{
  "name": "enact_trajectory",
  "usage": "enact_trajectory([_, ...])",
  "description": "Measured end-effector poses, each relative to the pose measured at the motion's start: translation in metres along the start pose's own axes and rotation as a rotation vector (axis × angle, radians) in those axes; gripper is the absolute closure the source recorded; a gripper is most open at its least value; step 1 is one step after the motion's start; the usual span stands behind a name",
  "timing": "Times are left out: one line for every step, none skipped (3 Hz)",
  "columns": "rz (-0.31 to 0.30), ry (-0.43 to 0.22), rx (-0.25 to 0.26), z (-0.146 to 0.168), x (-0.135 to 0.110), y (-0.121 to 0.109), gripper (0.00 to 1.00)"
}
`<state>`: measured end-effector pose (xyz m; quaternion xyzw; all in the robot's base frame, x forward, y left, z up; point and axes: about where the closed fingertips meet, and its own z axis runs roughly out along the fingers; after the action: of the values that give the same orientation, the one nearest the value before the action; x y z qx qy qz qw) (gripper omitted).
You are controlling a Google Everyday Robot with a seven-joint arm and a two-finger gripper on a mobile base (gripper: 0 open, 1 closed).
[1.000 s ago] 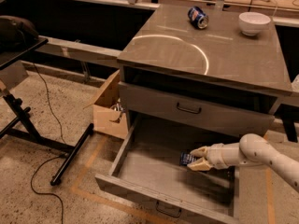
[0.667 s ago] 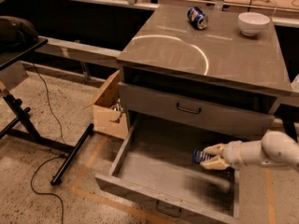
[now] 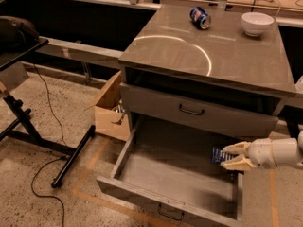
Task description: Pick rxbar blueberry from middle drawer and place on counter
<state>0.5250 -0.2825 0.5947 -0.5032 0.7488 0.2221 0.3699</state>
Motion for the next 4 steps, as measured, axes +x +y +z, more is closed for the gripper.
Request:
enact_trajectory([-0.008, -0.034, 0.002, -0.003, -0.015, -0.001, 1.00])
enact_trajectory([-0.044, -0.097, 0.015, -0.027, -0.056, 0.006, 1.00])
enact_trajectory([-0.095, -0.136, 0.039, -0.055, -0.109, 0.015, 1.00])
enact_trajectory([-0.145, -0.116, 0.074, -0.081, -0.161, 0.012, 1.00])
